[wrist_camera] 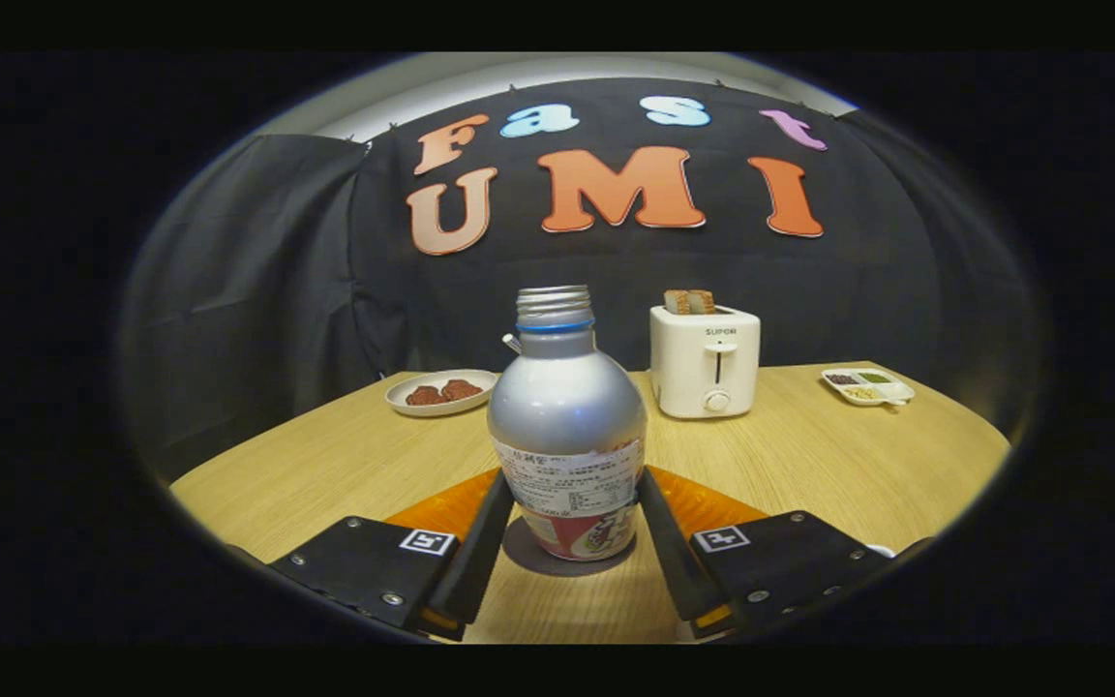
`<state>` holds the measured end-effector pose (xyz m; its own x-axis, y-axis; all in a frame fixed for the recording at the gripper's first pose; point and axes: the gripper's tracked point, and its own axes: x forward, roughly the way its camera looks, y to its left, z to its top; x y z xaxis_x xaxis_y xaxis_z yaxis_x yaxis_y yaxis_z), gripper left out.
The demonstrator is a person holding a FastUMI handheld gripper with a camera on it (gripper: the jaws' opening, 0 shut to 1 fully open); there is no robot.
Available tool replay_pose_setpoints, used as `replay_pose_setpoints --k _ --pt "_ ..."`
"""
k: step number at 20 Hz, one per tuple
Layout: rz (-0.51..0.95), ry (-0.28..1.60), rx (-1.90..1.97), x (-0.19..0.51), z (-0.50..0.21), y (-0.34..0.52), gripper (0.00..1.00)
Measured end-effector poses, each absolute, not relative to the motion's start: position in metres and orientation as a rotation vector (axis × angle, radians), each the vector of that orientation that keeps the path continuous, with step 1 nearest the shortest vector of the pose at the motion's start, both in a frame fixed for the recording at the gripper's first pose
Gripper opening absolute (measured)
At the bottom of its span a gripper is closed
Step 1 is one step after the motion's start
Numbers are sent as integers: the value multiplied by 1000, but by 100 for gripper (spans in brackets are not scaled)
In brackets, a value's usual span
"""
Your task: Take the bottle from table, then pour the juice into the cup, finally place the bottle on the coaster
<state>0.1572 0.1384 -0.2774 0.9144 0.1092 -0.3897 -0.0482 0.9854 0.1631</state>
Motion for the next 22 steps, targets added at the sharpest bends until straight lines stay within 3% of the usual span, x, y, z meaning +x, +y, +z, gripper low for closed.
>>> replay_pose_setpoints --k 18,22 --pt "93 466 130 156 -297 151 79" --pt "96 471 132 146 -288 150 89"
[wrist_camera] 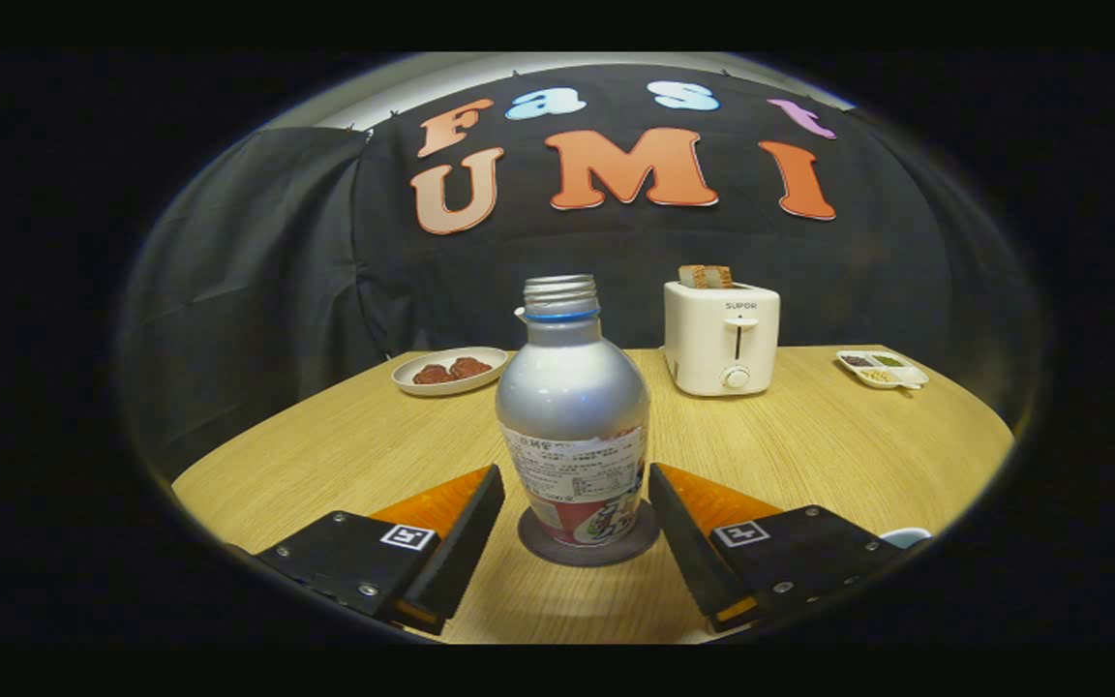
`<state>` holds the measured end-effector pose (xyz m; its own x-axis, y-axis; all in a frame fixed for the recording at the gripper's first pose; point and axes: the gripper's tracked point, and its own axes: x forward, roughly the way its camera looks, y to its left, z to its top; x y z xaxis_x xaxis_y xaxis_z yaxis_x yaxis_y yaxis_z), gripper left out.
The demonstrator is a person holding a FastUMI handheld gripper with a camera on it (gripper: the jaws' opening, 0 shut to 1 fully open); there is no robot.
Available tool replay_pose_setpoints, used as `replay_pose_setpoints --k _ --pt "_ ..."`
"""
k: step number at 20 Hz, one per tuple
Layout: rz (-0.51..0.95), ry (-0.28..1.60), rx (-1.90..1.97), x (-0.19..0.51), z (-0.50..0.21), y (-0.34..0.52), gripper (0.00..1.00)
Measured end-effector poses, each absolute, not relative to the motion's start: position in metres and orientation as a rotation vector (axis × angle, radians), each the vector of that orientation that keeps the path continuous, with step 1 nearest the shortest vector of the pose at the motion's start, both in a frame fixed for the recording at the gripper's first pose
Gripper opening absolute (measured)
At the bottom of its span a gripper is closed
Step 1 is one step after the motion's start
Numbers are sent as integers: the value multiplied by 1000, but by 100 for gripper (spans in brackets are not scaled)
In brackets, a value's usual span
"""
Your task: Take the bottle from table, then pour the juice into the cup, finally place the bottle on the coaster
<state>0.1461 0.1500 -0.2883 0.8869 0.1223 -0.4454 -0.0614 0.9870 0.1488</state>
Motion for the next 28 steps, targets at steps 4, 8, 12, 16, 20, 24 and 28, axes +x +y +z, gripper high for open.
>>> replay_pose_setpoints --k 4,8,12,16,20,24,28 --pt "96 414 129 131 -254 142 94" --pt "87 304 124 115 -202 120 94" --pt "78 205 77 91 -160 94 94" --pt "58 112 12 67 -127 66 94" --pt "27 36 -26 41 -99 35 94" --pt "-6 -36 -28 21 -74 6 94" --pt "-13 -93 -12 6 -55 -10 95"
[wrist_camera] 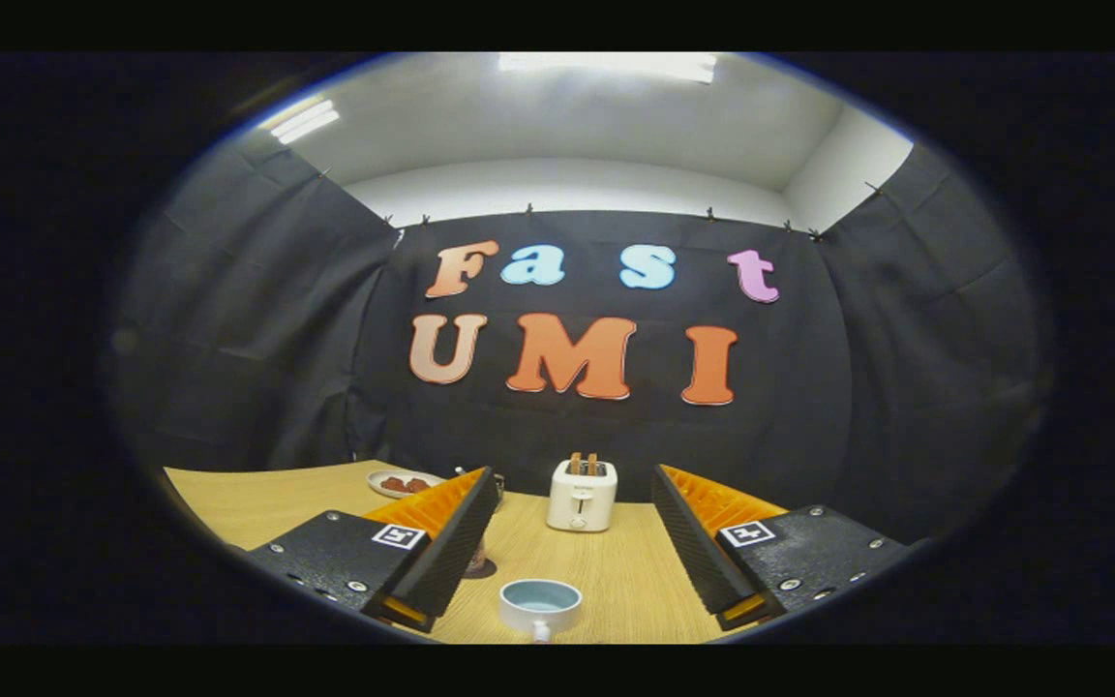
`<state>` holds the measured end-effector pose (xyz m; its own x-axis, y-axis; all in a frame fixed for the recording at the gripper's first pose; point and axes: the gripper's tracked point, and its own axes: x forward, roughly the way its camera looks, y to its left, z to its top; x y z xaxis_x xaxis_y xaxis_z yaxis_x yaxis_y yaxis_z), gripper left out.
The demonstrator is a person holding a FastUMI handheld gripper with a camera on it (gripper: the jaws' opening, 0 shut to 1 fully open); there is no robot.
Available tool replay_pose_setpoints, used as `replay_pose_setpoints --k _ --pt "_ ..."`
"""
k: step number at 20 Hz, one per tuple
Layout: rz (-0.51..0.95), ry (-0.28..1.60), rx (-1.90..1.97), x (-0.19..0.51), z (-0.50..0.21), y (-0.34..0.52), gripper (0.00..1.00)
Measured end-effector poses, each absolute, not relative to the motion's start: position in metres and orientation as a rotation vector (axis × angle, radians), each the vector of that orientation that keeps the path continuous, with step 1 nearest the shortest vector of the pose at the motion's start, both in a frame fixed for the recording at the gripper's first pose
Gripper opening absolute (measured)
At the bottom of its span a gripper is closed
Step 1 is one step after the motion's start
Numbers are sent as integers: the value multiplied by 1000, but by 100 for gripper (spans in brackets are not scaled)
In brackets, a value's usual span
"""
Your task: Take the bottle from table, then pour the juice into the cup, finally place the bottle on the coaster
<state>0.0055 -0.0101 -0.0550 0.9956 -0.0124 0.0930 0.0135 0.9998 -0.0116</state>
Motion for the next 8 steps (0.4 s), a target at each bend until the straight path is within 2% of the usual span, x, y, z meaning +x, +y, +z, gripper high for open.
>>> replay_pose_setpoints --k 8 --pt "-18 -134 83 0 -45 -25 95"
